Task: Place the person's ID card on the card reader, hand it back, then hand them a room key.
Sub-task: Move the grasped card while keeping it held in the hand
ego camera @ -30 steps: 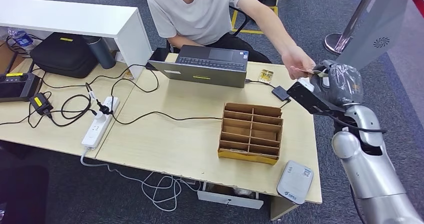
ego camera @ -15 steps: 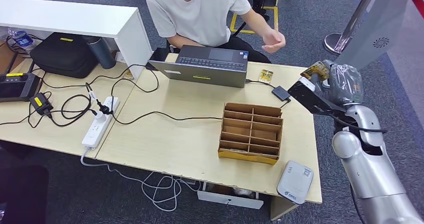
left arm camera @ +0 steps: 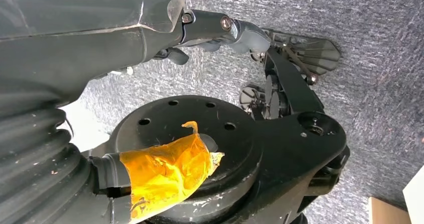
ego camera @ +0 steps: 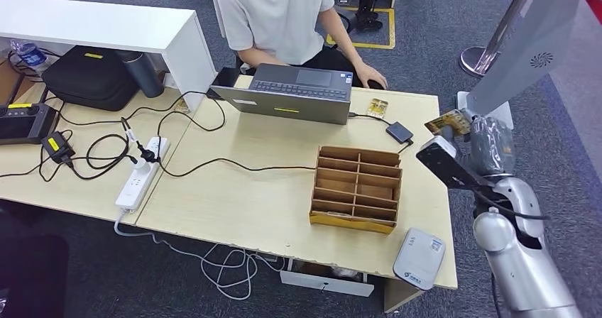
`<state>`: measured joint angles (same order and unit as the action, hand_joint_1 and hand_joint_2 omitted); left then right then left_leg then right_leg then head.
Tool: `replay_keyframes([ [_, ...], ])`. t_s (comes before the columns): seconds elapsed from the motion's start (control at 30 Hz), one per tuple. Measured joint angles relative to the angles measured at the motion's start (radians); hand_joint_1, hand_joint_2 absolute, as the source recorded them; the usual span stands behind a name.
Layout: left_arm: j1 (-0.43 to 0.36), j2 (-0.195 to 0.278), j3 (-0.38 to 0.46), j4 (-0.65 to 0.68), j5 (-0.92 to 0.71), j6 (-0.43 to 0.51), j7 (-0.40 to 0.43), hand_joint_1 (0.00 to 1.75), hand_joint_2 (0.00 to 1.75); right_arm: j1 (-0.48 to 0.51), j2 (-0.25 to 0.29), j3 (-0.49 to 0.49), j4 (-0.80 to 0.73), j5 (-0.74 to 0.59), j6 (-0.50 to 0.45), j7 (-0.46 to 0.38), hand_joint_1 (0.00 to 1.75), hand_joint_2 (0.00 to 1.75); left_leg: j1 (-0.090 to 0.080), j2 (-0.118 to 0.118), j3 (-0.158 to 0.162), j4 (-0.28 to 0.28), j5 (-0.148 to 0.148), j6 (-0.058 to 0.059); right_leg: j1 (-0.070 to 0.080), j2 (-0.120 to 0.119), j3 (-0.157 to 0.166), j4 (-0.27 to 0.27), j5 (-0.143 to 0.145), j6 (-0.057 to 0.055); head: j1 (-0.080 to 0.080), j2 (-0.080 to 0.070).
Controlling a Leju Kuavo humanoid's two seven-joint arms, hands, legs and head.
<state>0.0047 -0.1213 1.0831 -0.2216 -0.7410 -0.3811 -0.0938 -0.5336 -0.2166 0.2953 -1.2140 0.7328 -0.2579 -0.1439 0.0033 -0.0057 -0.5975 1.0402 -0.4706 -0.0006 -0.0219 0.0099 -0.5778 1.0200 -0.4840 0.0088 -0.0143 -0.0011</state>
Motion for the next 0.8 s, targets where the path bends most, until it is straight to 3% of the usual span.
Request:
replay_keyframes([
  [0.13, 0.0, -0.003, 0.013, 0.0, 0.01, 0.003, 0.0, 0.0, 1.75, 0.083, -0.015, -0.025, -0.064, -0.007, -0.005, -0.021, 1.75, 1.75, 0.0, -0.001, 0.0, 0.0, 0.0, 0.0, 0.0, -0.001, 0.0, 0.0, 0.0, 0.0, 0.0, 0.0],
  [0.43, 0.003, -0.016, 0.057, 0.0, 0.036, 0.018, 0.006, 0.0, 1.75, 0.384, -0.05, -0.128, -0.284, -0.017, -0.042, -0.095, 1.75, 1.75, 0.0, -0.002, -0.001, 0.0, -0.001, 0.001, 0.0, -0.002, 0.0, 0.0, -0.001, 0.0, 0.0, 0.0],
  [0.8, 0.002, -0.025, 0.098, 0.0, 0.055, 0.027, 0.007, 0.0, 1.75, 0.529, -0.058, -0.195, -0.357, -0.007, -0.054, -0.11, 1.75, 1.75, 0.0, -0.002, -0.001, 0.0, -0.001, 0.001, 0.0, -0.003, 0.0, 0.0, 0.0, 0.0, 0.0, 0.0],
])
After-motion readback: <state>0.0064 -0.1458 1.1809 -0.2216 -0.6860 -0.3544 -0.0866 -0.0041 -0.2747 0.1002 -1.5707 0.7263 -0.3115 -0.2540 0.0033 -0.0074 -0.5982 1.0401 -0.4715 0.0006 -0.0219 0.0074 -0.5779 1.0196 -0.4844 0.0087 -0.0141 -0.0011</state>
